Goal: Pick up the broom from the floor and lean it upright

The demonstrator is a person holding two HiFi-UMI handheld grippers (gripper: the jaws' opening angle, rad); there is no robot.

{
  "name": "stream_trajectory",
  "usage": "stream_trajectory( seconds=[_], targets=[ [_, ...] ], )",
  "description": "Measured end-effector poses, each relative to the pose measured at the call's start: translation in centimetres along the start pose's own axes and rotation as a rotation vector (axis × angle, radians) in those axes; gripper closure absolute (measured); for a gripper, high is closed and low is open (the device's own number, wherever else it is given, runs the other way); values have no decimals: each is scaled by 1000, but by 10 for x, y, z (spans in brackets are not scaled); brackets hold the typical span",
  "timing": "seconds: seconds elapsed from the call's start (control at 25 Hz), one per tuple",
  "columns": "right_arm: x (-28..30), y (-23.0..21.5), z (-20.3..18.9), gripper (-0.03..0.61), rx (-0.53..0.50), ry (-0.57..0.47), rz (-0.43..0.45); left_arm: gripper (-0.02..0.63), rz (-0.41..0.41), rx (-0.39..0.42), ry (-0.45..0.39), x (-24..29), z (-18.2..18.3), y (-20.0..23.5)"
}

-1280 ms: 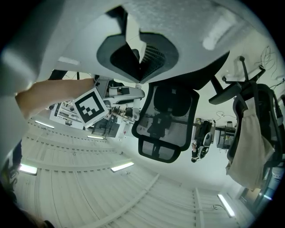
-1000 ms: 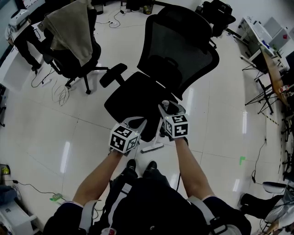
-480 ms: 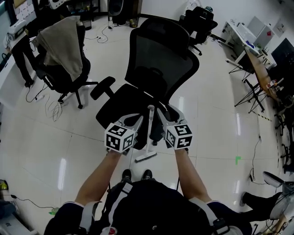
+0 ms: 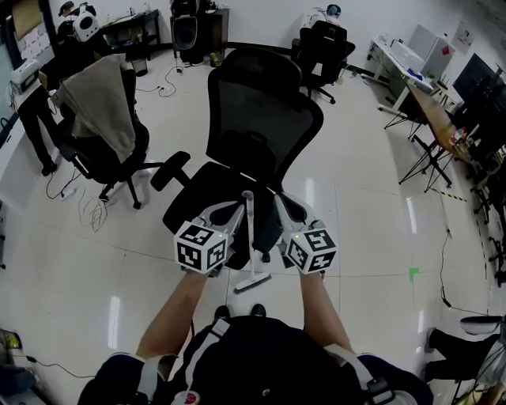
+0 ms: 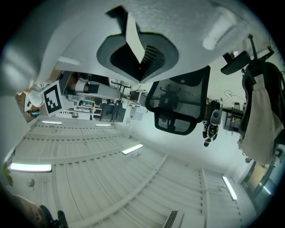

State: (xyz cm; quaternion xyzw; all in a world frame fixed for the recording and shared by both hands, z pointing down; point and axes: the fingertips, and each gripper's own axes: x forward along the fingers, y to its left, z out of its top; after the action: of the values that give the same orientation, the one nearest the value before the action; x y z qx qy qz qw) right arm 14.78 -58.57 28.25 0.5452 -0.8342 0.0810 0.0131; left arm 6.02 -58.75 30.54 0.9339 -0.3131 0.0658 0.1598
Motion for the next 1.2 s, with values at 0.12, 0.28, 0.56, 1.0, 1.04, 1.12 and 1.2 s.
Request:
stream_trajectory(
  seconds=[0.12,0.28,0.56,1.0,1.04,1.12,1.2],
  targets=[
    [-6,5,5,574,17,-19,16,614,-7,35,-3,-1,7,-7],
    [-9,11,5,574,9,-13,32,614,-12,48,-9,-4,13,-11],
    [-4,17,10,574,-7,-11,52,614,-14,46,-3,-6,13,-7],
    [-4,18,17,574,-14,-13,67,614,-21,50,1,-6,14,-11],
    [-4,18,17,574,-15,-12,69,614,-21,51,1,-6,14,-11],
    [-4,18,17,574,-17,-10,72,614,-21,50,2,-6,14,-11],
    [-4,20,17,574,-20,-7,75,614,-20,48,3,-7,14,-11]
  ],
)
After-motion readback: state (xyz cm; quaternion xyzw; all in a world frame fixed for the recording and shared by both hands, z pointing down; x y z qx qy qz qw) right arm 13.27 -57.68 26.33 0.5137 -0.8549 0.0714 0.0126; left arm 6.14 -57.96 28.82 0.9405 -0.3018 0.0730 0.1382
